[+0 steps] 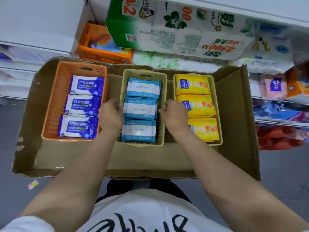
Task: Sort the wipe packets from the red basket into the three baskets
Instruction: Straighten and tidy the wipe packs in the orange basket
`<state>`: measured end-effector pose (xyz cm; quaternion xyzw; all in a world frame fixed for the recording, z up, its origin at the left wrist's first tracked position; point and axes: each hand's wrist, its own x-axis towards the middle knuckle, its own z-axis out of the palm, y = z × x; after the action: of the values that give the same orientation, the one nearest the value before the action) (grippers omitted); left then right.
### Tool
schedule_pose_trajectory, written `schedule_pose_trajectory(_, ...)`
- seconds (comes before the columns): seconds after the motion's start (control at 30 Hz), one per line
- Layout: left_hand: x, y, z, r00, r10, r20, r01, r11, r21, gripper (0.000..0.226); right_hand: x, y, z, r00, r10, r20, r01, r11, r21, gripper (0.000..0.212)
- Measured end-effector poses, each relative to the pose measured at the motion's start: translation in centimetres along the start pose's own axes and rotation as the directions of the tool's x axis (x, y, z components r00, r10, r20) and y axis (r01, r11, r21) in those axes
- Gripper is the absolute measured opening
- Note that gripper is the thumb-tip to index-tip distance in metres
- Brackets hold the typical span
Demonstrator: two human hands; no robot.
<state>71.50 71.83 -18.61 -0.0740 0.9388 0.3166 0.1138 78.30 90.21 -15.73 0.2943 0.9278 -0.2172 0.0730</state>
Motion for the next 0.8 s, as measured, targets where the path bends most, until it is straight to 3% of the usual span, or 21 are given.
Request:
schedule_pose_trajectory(0.13,0.2,-0.5,-0.6,0.999,0.036,0.041,-0.034,0.999,-0.034,0.029,0.4,0.0,0.9,0.996,0.085,0.038,-0.083,0.996,-0.037,0.019)
schedule_pose_trajectory(0.57,1.4,-2.2,-1.4,0.991,0.096,0.095,-0.093,0.995,-0.034,0.027,0.6,-0.4,2.5,0.994,0.080,-0.069,-0.072,0.991,0.109,0.023)
schedule_pose_trajectory(0.7,2.3,-3.7,-2.7,0.993,0.115,-0.029,-0.116,0.993,-0.019,0.036,0.3,1.5,1.4,0.950,0.181,-0.254,-0.146,0.978,0.151,0.030)
schedule_pose_trajectory(0.8,3.1,-4.7,-3.5,0.998,0.057,-0.026,-0.058,0.998,-0.021,0.043,0.2,2.9,0.9,0.933,0.262,-0.248,-0.231,0.962,0.145,0.030)
